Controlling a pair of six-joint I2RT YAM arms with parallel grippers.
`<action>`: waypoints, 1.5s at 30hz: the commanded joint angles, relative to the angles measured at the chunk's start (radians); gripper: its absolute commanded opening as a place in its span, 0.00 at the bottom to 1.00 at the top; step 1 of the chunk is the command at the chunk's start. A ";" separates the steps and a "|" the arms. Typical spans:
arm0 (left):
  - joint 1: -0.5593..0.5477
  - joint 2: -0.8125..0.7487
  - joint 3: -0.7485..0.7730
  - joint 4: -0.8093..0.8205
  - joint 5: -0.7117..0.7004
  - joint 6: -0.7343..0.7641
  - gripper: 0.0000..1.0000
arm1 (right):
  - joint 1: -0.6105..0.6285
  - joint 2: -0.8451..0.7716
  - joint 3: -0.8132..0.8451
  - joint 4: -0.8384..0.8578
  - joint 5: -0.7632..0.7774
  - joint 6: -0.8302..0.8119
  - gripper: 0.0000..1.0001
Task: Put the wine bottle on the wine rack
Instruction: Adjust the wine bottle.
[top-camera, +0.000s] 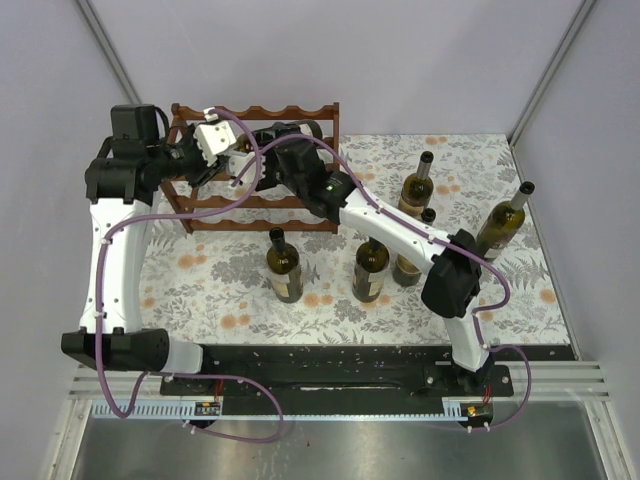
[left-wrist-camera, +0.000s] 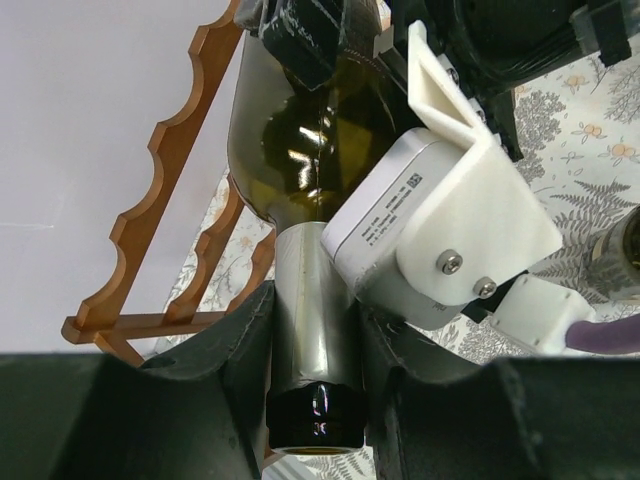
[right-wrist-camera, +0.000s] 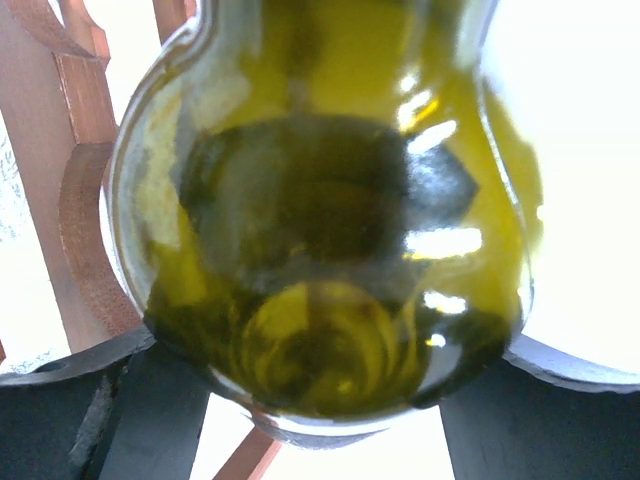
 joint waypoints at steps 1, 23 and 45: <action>0.014 -0.082 -0.032 0.110 0.120 -0.129 0.00 | 0.014 -0.035 0.052 0.069 0.088 -0.155 0.59; 0.043 -0.135 -0.158 0.154 0.133 -0.097 0.00 | 0.014 0.042 0.331 -0.146 0.088 0.012 0.99; 0.057 -0.152 -0.227 0.150 0.142 -0.043 0.00 | -0.012 0.097 0.503 -0.282 0.103 0.075 0.99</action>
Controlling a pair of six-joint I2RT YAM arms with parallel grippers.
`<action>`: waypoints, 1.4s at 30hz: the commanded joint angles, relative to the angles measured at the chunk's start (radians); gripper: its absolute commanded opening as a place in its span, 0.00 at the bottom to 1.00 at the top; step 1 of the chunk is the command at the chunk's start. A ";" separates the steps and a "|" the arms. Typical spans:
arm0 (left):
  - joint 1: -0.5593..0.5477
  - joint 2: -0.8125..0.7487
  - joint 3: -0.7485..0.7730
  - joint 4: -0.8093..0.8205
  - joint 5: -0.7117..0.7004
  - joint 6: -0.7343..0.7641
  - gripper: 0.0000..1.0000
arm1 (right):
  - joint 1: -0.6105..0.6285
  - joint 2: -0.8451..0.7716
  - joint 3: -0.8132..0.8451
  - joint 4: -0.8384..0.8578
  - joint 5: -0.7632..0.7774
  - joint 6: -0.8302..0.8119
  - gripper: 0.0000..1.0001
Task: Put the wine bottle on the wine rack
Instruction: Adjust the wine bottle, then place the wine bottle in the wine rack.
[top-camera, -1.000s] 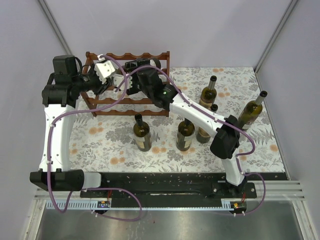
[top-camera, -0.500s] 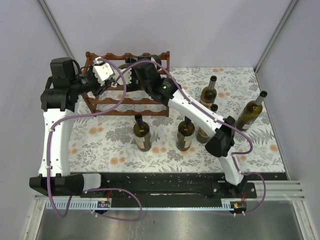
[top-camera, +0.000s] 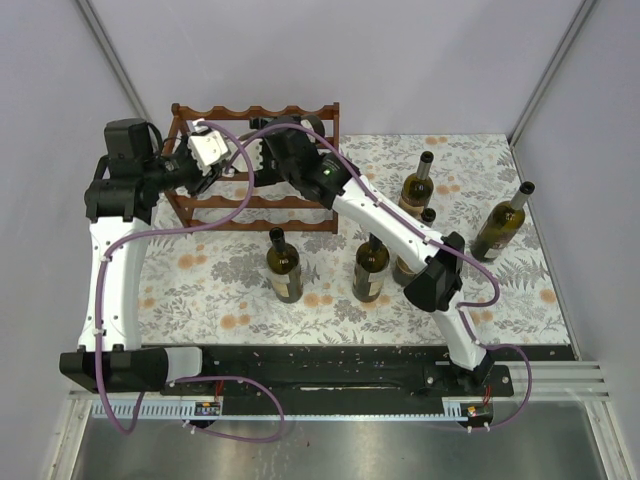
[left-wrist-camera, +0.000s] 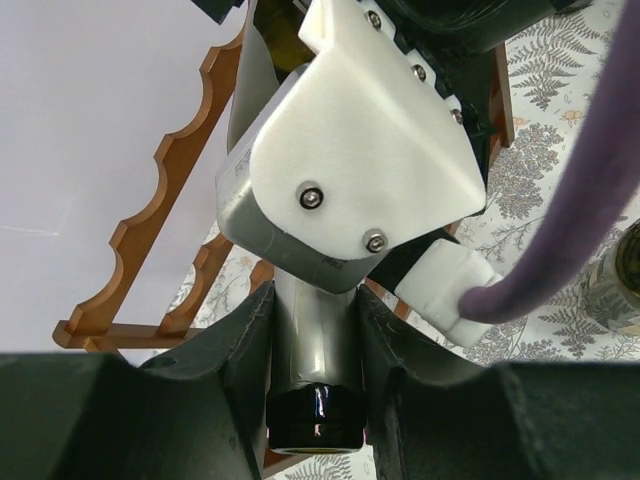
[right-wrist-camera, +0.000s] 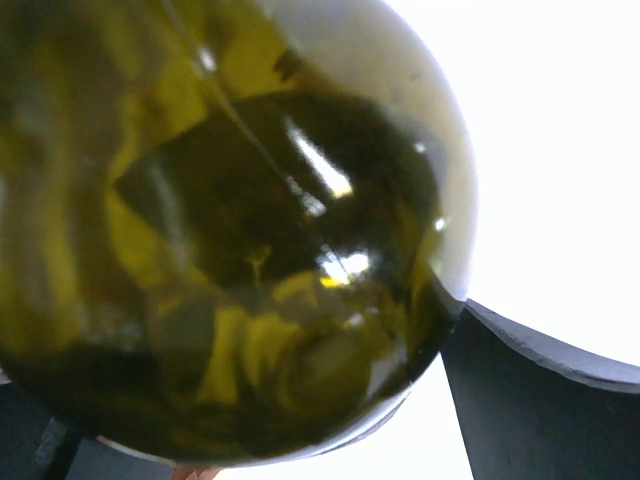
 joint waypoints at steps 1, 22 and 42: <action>0.008 -0.026 -0.014 -0.041 0.050 0.044 0.00 | -0.024 -0.025 0.130 0.107 0.036 0.007 0.99; 0.012 0.008 0.073 -0.122 0.072 0.144 0.00 | -0.142 -0.160 0.056 -0.037 -0.426 -0.070 1.00; 0.006 0.085 0.153 -0.107 0.056 0.093 0.00 | -0.173 -0.183 0.121 -0.237 -0.536 -0.087 1.00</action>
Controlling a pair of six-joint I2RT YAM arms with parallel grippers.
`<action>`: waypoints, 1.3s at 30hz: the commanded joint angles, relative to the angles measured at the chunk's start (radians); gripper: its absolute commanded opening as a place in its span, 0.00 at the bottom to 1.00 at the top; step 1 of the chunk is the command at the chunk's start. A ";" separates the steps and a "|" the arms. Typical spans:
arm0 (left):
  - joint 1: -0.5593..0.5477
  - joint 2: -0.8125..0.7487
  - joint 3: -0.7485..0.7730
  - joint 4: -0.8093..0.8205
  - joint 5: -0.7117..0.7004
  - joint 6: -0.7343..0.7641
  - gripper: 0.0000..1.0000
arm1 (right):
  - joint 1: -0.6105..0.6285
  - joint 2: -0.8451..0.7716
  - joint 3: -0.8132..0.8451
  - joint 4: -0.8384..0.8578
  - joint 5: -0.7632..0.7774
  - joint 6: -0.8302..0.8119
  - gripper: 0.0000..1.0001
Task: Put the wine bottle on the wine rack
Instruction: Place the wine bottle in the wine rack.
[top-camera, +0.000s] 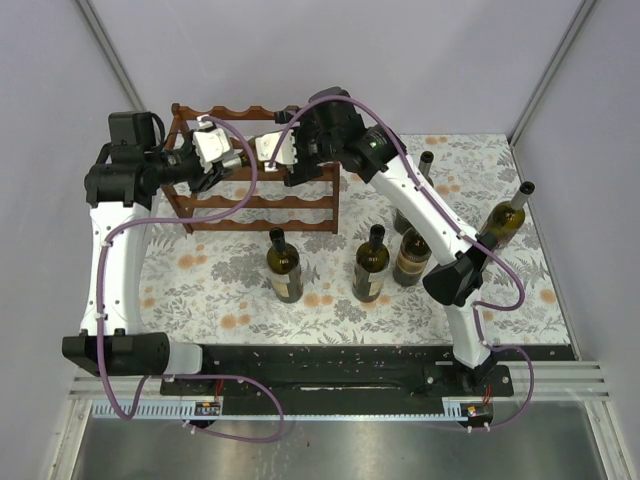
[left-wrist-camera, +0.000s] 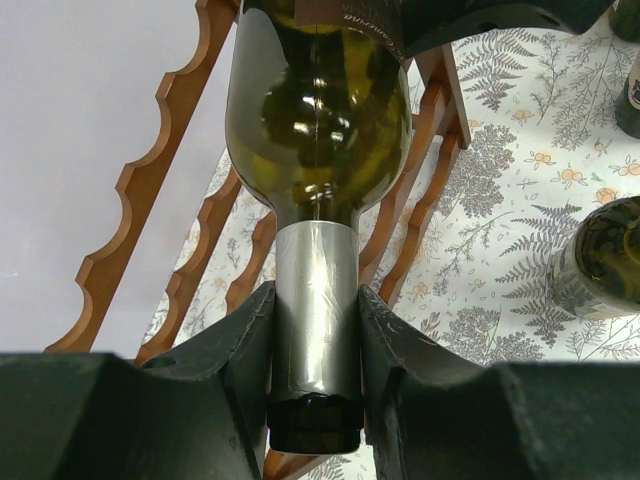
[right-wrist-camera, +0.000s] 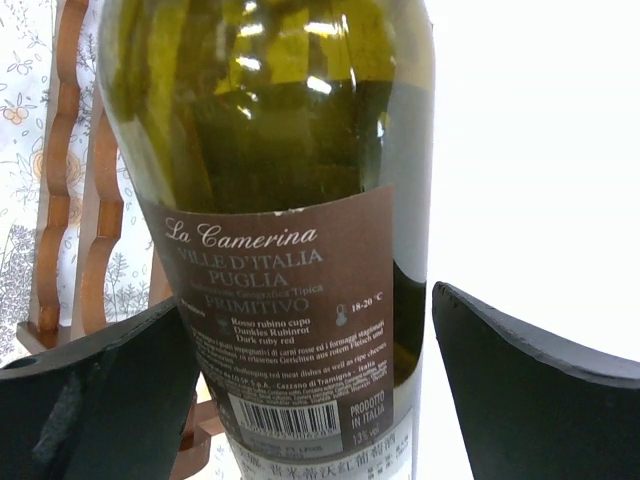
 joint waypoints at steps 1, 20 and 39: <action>0.003 0.005 0.035 0.033 -0.025 0.008 0.00 | -0.012 -0.099 0.061 0.031 0.032 -0.017 1.00; 0.008 -0.009 -0.003 0.107 -0.050 -0.032 0.00 | -0.012 -0.138 0.022 0.025 0.094 -0.032 0.99; 0.052 -0.124 -0.118 0.503 -0.015 -0.403 0.00 | -0.021 -0.199 -0.117 0.085 0.162 -0.012 0.99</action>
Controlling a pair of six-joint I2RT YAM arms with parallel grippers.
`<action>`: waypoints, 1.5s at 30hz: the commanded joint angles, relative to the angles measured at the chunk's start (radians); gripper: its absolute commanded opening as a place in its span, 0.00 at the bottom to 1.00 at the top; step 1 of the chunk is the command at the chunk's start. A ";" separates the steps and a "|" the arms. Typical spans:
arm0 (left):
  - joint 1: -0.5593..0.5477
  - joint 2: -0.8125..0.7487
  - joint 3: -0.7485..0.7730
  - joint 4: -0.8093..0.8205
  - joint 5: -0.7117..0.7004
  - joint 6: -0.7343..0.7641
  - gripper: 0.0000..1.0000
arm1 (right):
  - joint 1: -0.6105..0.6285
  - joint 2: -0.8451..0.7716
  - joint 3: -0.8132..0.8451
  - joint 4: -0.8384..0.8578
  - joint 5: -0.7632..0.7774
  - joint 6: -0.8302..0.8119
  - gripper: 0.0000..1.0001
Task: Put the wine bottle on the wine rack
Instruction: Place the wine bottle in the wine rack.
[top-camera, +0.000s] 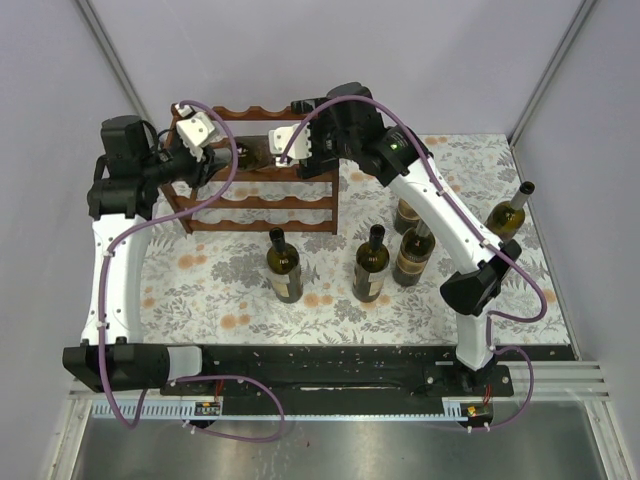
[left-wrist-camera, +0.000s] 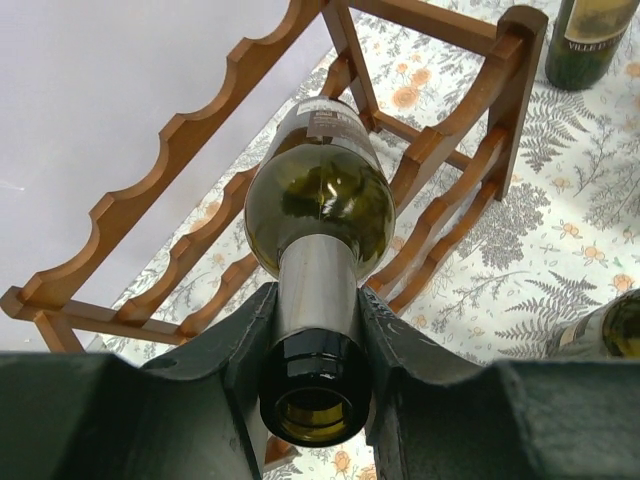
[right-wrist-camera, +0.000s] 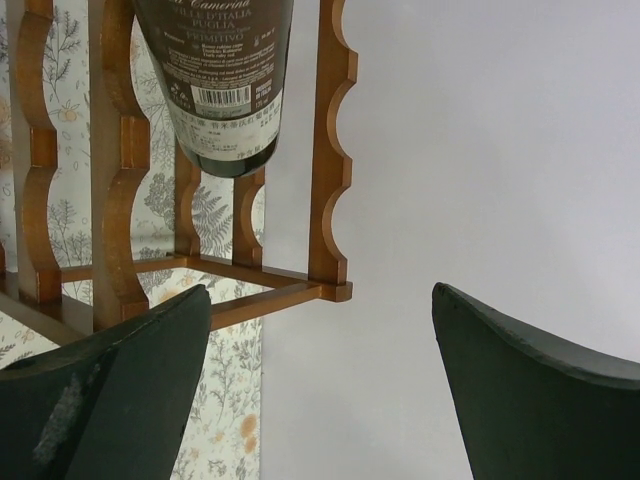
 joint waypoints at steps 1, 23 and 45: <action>0.013 -0.055 0.064 0.203 0.052 -0.070 0.00 | -0.010 -0.067 -0.004 0.050 0.030 0.011 0.99; 0.024 -0.101 0.059 0.390 -0.060 -0.271 0.00 | -0.016 -0.094 -0.079 0.165 0.117 0.116 0.99; 0.076 -0.161 -0.085 0.675 -0.291 -0.438 0.00 | -0.016 -0.179 -0.280 0.367 0.222 0.265 1.00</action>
